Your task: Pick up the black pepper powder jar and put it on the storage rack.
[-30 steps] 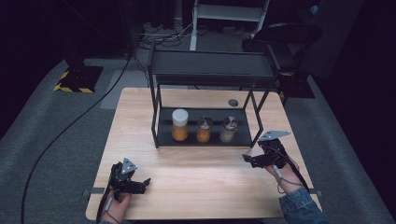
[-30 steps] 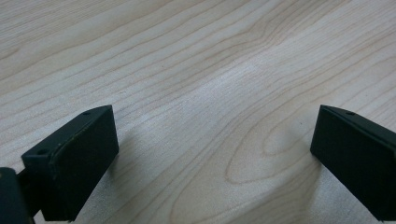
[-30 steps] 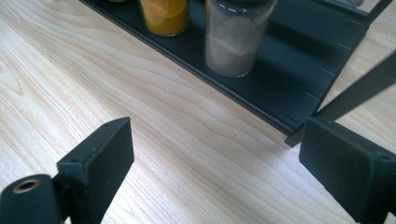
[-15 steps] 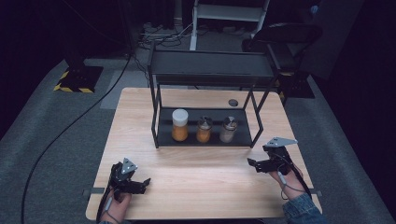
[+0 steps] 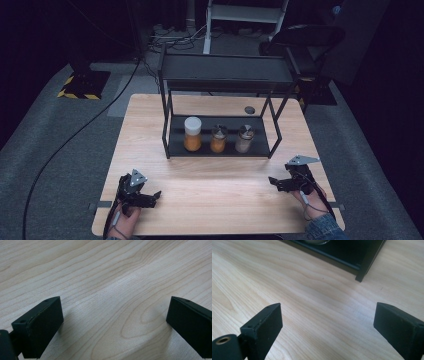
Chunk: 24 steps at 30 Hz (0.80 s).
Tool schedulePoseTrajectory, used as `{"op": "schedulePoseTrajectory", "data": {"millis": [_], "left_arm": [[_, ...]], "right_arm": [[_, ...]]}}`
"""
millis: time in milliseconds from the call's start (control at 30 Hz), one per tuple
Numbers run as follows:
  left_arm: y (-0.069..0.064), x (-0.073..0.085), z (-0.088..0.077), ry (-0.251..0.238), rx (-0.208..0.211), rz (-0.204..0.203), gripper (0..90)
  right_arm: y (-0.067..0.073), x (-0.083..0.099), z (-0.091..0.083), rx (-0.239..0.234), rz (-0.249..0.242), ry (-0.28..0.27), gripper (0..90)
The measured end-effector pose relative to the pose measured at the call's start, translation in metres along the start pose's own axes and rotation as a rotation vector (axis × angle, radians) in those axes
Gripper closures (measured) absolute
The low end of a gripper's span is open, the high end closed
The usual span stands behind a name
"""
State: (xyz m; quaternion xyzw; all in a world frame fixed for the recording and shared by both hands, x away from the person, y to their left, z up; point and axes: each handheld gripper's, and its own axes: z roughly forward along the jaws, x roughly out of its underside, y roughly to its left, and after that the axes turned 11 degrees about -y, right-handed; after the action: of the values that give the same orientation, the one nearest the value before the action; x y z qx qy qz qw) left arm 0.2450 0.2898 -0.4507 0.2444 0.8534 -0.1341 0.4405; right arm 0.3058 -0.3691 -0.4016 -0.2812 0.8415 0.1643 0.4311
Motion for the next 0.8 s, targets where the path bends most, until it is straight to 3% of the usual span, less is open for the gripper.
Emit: {"op": "schedulePoseTrajectory", "data": {"millis": [800], "left_arm": [[0.0,0.0,0.0,0.0,0.0,0.0,0.9]], "right_arm": [[-0.002,0.038,0.004,-0.018,-0.016,0.024,6.8]]}}
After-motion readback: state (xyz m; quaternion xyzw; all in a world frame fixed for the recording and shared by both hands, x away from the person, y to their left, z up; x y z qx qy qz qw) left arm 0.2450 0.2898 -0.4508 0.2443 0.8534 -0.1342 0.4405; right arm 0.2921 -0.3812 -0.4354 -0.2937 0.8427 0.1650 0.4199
